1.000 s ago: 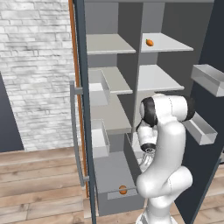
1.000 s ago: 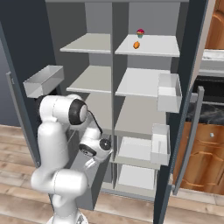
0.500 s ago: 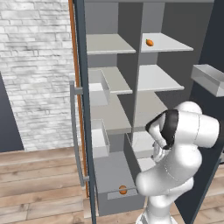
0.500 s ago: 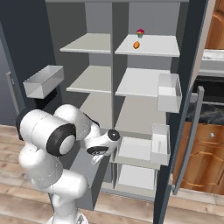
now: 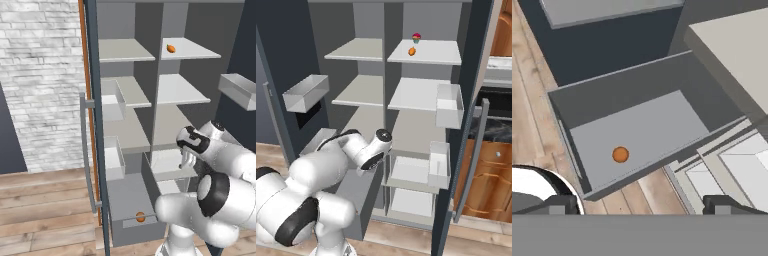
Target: Take the carrot and tangerine from the fridge shelf and place them in the freezer drawer to begin freezing them.
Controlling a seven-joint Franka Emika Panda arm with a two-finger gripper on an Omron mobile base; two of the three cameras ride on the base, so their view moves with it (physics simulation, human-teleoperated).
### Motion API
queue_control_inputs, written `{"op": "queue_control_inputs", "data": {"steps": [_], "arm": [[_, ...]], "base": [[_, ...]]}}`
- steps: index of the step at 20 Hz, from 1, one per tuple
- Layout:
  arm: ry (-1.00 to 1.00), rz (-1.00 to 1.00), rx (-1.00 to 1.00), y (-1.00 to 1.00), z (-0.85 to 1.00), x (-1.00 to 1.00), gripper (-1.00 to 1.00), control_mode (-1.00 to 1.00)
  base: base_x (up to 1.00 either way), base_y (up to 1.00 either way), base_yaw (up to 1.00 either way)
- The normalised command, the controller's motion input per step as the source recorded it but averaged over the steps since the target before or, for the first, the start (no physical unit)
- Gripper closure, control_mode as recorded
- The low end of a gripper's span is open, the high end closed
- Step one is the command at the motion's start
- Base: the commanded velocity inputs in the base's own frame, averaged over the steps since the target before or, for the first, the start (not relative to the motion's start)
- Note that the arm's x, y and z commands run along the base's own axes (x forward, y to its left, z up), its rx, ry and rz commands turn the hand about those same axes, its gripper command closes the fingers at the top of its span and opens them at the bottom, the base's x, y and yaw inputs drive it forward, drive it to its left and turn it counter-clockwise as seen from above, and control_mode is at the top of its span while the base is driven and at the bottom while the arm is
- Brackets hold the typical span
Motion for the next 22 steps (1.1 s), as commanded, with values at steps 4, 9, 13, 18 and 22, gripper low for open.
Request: {"op": "queue_control_inputs", "data": {"steps": [4, 9, 13, 18, 22], "arm": [[0.0, -0.24, 0.06, 0.04, 0.5, -0.65, -1.0, -1.0], [0.0, -0.31, 0.07, 0.22, 0.41, -0.58, -1.0, -1.0], [0.0, -0.31, 0.06, 0.22, 0.52, -0.43, -1.0, -1.0], [0.0, -0.26, 0.04, 0.25, 0.41, -0.48, -1.0, -1.0], [0.02, -0.2, 0.01, 0.25, 0.19, -0.31, -1.0, -1.0]], "base": [[0.0, 0.0, 0.0], [0.0, 0.0, 0.0], [0.0, 0.0, 0.0], [0.0, 0.0, 0.0], [0.0, 0.0, 0.0]]}}
